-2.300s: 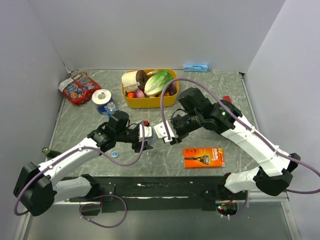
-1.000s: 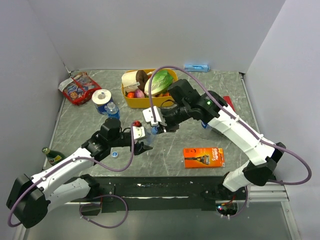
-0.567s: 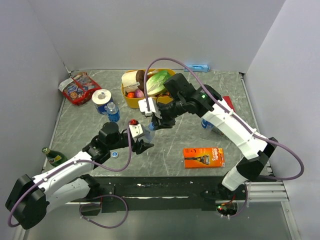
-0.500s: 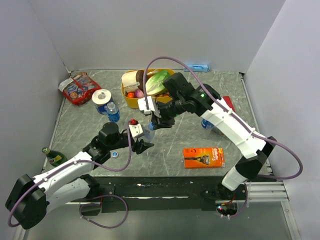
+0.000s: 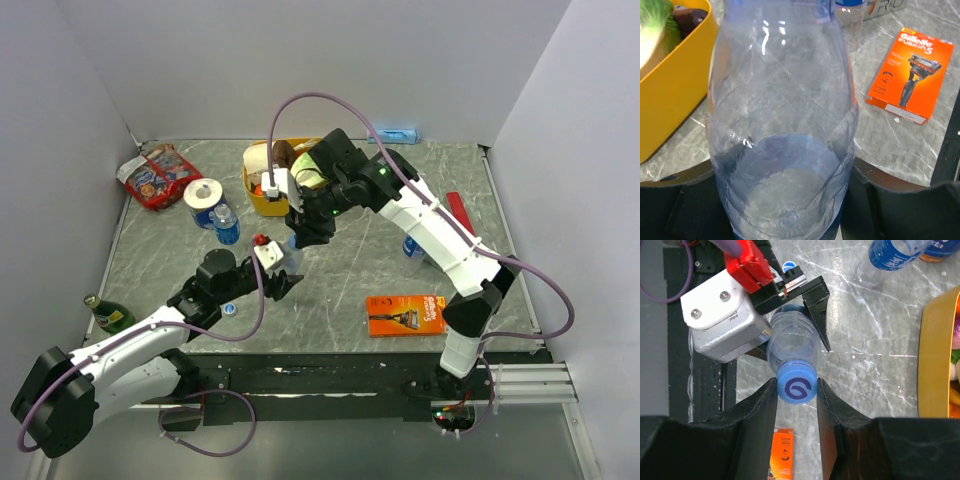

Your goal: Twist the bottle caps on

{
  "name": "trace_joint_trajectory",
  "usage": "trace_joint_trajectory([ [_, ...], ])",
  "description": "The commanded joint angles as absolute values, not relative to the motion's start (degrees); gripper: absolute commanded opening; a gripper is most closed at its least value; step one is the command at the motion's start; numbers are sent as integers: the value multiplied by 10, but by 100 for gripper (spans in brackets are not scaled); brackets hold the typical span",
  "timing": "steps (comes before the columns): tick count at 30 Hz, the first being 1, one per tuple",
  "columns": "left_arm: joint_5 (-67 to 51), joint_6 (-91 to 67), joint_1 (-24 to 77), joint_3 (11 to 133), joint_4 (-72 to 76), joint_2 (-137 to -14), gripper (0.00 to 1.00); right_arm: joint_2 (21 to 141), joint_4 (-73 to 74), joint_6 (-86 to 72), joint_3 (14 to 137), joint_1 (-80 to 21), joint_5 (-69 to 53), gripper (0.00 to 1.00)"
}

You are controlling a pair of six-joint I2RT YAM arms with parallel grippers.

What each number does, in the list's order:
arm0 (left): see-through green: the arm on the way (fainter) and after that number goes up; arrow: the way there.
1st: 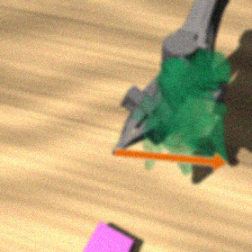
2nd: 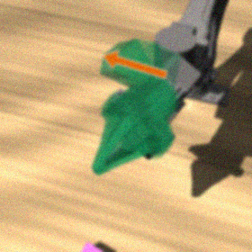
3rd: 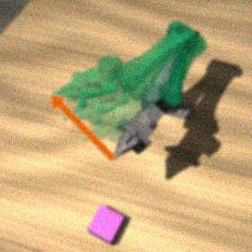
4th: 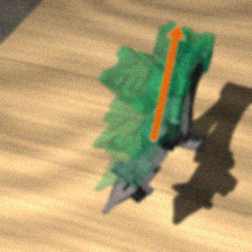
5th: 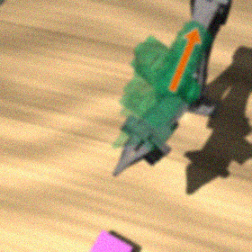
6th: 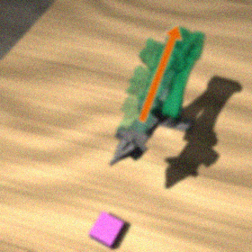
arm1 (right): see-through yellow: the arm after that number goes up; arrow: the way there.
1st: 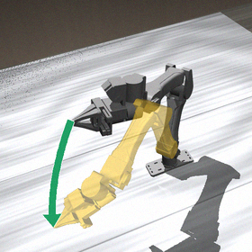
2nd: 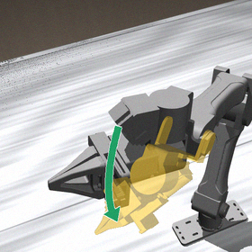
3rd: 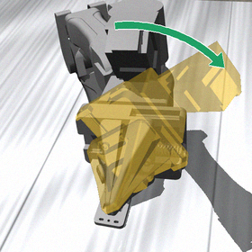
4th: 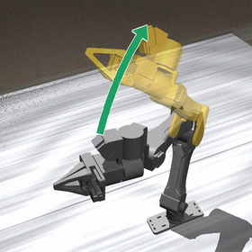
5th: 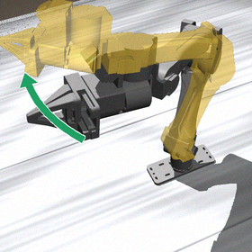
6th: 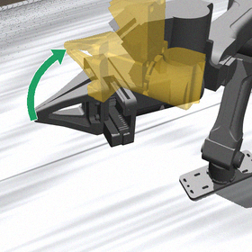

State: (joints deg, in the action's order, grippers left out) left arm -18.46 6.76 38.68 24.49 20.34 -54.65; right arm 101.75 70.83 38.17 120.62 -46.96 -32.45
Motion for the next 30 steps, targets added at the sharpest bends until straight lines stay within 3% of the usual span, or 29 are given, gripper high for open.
trace_joint_trajectory([
  [1,-139,36,383,256,323,-542,1,1030,792,330,1228,-484,-348,34],
  [19,-158,37,383,231,290,-542,1,998,757,325,1239,-484,-327,62],
  [30,-161,52,384,250,271,-531,1,960,783,343,1134,-480,-300,65],
])
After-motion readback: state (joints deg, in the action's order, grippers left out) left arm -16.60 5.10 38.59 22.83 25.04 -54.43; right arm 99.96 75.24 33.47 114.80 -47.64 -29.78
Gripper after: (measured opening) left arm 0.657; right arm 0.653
